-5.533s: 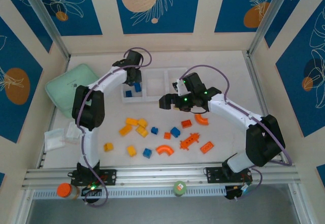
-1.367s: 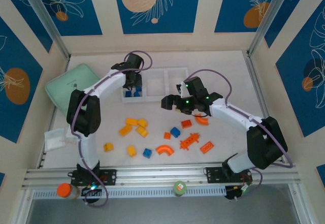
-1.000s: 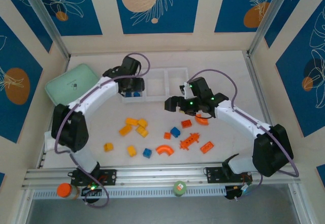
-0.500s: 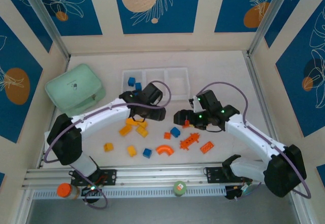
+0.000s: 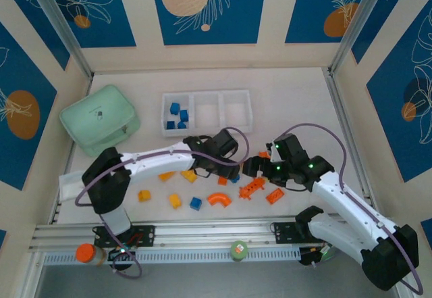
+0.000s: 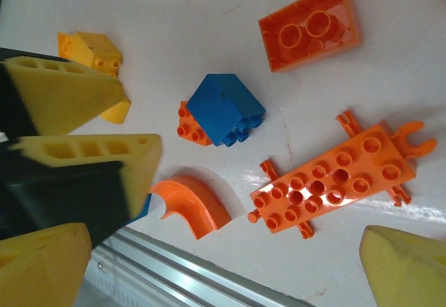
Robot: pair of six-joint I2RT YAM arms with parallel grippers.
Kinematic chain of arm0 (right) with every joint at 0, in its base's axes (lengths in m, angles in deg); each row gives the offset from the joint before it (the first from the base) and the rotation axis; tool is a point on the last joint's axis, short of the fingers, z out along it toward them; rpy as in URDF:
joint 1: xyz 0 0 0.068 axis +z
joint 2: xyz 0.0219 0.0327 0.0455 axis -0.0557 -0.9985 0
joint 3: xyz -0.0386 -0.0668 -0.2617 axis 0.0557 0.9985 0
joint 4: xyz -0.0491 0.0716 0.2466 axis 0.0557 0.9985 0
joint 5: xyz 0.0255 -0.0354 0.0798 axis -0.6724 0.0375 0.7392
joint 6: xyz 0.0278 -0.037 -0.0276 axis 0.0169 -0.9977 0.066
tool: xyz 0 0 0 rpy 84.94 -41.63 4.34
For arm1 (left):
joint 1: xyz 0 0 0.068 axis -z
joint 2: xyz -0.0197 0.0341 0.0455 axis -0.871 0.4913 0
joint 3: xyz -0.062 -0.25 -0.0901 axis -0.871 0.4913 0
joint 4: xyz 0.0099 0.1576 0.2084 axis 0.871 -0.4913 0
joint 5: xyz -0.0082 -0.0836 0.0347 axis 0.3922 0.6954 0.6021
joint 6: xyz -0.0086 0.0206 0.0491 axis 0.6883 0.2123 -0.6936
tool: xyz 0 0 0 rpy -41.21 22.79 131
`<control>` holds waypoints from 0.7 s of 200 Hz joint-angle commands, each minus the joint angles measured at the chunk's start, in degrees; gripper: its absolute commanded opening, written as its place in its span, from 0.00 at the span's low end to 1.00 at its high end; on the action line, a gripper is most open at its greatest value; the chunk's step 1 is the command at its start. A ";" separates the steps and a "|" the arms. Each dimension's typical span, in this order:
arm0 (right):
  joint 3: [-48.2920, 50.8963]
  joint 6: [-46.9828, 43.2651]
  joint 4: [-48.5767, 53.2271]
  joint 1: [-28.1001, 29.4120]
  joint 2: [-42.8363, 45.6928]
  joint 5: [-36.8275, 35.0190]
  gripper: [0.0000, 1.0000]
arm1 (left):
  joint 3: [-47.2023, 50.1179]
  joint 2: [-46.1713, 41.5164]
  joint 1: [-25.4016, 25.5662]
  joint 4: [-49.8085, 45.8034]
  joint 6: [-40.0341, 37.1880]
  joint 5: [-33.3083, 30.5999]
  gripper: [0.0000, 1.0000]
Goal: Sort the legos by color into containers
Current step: Pick up the lego from the middle-left of the table.
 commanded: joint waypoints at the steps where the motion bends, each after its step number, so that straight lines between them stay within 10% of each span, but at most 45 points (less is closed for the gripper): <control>1: 1.39 0.57 1.80 -0.44 1.93 0.13 0.99 | -3.31 3.59 1.15 0.48 -1.31 1.11 0.67; 140: 3.51 -0.79 2.39 -3.88 5.59 3.65 0.99 | -10.58 15.18 1.97 -3.74 -3.33 -1.26 0.54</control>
